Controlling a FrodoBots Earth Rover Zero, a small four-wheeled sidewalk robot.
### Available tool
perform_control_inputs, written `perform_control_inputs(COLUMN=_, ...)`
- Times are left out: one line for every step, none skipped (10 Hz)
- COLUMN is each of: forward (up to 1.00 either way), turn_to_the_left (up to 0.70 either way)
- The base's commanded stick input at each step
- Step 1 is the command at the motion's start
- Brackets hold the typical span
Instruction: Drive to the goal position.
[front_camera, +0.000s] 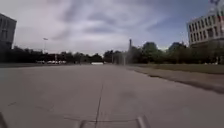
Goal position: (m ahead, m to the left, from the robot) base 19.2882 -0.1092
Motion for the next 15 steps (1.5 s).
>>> perform_control_inputs(forward=1.00, turn_to_the_left=0.00)
perform_control_inputs(forward=1.00, turn_to_the_left=0.00)
perform_control_inputs(forward=1.00, turn_to_the_left=0.00)
perform_control_inputs(forward=1.00, turn_to_the_left=0.00)
perform_control_inputs(forward=1.00, turn_to_the_left=0.00)
perform_control_inputs(forward=1.00, turn_to_the_left=0.00)
perform_control_inputs(forward=1.00, turn_to_the_left=0.00)
perform_control_inputs(forward=1.00, turn_to_the_left=0.00)
perform_control_inputs(forward=1.00, turn_to_the_left=0.00)
perform_control_inputs(forward=1.00, turn_to_the_left=0.00)
perform_control_inputs(forward=1.00, turn_to_the_left=0.00)
perform_control_inputs(forward=1.00, turn_to_the_left=0.00)
perform_control_inputs(forward=1.00, turn_to_the_left=0.00)
perform_control_inputs(forward=1.00, turn_to_the_left=0.00)
perform_control_inputs(forward=1.00, turn_to_the_left=0.00)
